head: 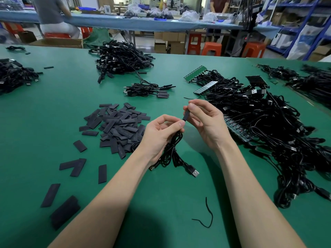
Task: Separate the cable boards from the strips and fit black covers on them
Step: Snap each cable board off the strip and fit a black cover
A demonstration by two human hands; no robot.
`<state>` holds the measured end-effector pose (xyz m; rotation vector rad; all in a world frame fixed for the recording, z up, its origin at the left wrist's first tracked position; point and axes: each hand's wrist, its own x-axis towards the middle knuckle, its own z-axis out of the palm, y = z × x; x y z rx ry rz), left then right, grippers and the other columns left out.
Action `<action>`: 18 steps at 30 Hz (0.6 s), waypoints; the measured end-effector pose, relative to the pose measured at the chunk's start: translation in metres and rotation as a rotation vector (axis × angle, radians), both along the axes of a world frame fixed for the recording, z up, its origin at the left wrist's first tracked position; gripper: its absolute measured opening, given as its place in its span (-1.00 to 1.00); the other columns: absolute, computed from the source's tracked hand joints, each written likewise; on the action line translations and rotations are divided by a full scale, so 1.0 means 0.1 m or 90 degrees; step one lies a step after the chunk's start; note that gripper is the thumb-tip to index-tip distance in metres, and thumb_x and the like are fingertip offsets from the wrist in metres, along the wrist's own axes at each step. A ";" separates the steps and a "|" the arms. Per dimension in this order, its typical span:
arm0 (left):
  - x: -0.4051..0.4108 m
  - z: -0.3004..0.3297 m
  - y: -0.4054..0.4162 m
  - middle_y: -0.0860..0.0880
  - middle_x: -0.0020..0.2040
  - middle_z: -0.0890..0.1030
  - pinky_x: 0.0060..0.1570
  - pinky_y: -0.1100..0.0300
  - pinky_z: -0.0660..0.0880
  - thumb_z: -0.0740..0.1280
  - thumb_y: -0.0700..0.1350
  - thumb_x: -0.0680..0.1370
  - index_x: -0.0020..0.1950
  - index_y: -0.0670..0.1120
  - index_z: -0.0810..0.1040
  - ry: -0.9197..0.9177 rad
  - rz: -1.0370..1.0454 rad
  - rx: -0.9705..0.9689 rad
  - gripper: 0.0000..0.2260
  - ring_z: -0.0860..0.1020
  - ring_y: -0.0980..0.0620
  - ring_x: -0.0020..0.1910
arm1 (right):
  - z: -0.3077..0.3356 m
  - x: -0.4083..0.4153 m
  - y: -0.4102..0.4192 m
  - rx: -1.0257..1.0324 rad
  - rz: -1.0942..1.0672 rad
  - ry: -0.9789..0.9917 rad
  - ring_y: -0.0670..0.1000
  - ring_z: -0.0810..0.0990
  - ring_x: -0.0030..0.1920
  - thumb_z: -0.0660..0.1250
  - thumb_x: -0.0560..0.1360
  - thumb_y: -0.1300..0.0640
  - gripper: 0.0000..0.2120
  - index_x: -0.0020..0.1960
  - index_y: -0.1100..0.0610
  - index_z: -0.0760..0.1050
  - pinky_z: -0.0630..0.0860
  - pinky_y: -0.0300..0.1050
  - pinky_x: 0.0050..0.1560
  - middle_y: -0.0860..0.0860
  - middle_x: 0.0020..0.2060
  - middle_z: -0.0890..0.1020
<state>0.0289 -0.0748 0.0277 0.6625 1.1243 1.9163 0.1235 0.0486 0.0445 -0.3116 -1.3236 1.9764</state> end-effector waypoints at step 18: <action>-0.04 -0.01 0.00 -0.13 -0.29 0.67 -0.30 0.33 0.55 0.53 -0.18 0.33 -0.19 -0.10 0.66 -0.025 -0.007 -0.021 -0.89 0.59 0.09 -0.39 | -0.05 0.01 -0.07 -0.050 0.057 -0.011 0.02 0.68 -0.14 0.52 0.31 0.21 -0.78 -0.06 0.03 0.73 0.61 -0.18 -0.05 0.08 -0.13 0.72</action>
